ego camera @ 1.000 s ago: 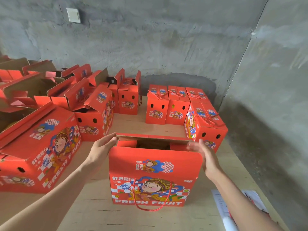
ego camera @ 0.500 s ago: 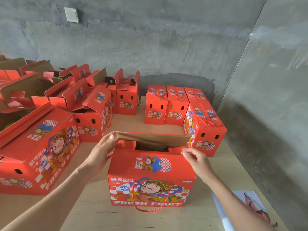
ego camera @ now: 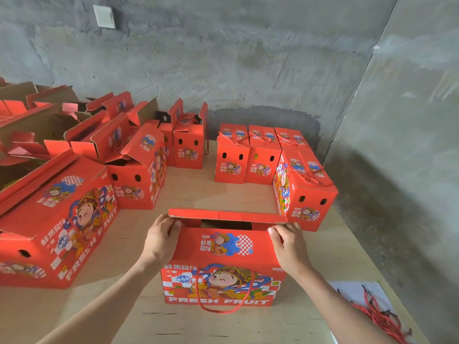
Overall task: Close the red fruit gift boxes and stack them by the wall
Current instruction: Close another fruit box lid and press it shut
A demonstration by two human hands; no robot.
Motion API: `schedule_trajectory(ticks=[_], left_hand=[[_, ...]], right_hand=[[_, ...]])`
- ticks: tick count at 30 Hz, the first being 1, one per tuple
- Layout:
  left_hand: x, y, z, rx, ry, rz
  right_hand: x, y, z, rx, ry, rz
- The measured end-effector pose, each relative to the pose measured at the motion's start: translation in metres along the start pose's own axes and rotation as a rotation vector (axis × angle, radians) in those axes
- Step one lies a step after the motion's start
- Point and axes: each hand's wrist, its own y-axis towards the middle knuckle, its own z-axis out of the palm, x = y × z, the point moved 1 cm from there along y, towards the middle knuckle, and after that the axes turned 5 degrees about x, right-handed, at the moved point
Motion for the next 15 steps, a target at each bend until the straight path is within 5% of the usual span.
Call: schedule_trajectory(ticks=[10,15], left_hand=[[0.0023,-0.0082,0.0029,-0.205,0.08,-0.025],[0.0093,-0.006,0.0054,-0.184,0.002,-0.187]], right_hand=[[0.0026,0.0006,0.0014,-0.055,-0.011,0.156],[-0.0025,0.0015,0.0048,0.01,-0.06,0.302]])
